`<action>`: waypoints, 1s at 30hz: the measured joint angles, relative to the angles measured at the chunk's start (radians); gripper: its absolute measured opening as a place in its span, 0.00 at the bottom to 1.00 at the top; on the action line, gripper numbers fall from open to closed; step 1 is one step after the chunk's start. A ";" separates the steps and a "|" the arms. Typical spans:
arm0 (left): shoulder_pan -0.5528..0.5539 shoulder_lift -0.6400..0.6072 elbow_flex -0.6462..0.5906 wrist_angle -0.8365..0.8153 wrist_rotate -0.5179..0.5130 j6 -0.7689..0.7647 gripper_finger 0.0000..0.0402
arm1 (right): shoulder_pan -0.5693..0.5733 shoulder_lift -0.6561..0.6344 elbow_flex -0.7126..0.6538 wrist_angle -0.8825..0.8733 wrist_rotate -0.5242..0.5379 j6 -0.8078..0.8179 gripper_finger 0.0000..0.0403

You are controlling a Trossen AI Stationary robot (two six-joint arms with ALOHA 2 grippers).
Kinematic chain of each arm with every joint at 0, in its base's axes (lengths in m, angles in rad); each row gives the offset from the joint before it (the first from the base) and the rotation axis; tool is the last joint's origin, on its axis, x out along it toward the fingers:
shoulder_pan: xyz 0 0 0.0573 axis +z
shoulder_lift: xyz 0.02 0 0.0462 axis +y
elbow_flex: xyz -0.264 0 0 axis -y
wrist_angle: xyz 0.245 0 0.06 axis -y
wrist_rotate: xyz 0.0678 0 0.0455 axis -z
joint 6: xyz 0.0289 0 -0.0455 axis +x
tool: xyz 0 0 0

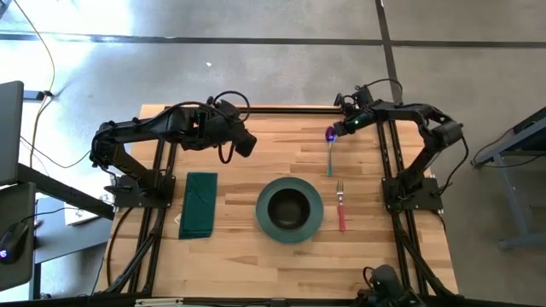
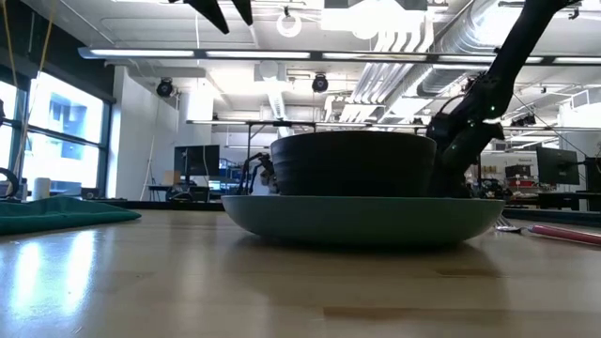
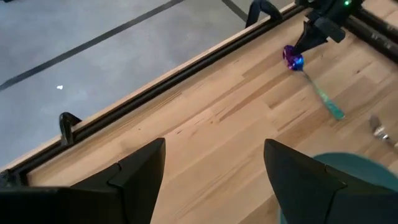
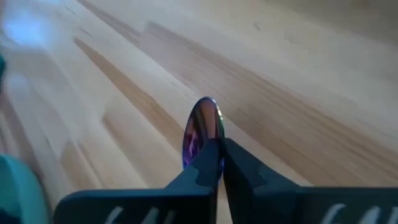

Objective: Set table place
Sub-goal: Put the blue spoon into the black bowl

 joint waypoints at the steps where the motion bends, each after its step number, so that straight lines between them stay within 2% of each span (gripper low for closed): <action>1: 0.000 0.000 0.000 0.008 0.000 -0.007 0.65 | 0.004 -0.019 0.000 0.001 -0.001 0.003 0.00; 8: 0.000 0.041 0.000 0.105 -0.007 -0.011 0.65 | 0.034 -0.243 0.000 0.035 -0.007 0.071 0.00; 14: 0.000 0.138 0.000 0.206 -0.023 0.004 0.65 | 0.047 -0.481 0.000 0.082 -0.004 0.147 0.00; 18: 0.000 0.219 -0.001 0.374 -0.023 0.040 0.65 | 0.047 -0.617 0.000 0.099 -0.003 0.179 0.00; 23: 0.017 0.318 0.002 0.700 0.142 0.176 0.65 | 0.065 -0.728 0.000 0.089 0.000 0.205 0.00; 25: 0.039 0.349 -0.002 0.758 0.220 0.187 0.65 | 0.082 -0.755 0.000 0.085 0.000 0.205 0.00; 30: 0.089 0.375 -0.001 0.815 0.286 0.175 0.65 | 0.123 -0.784 0.000 0.060 -0.004 0.205 0.00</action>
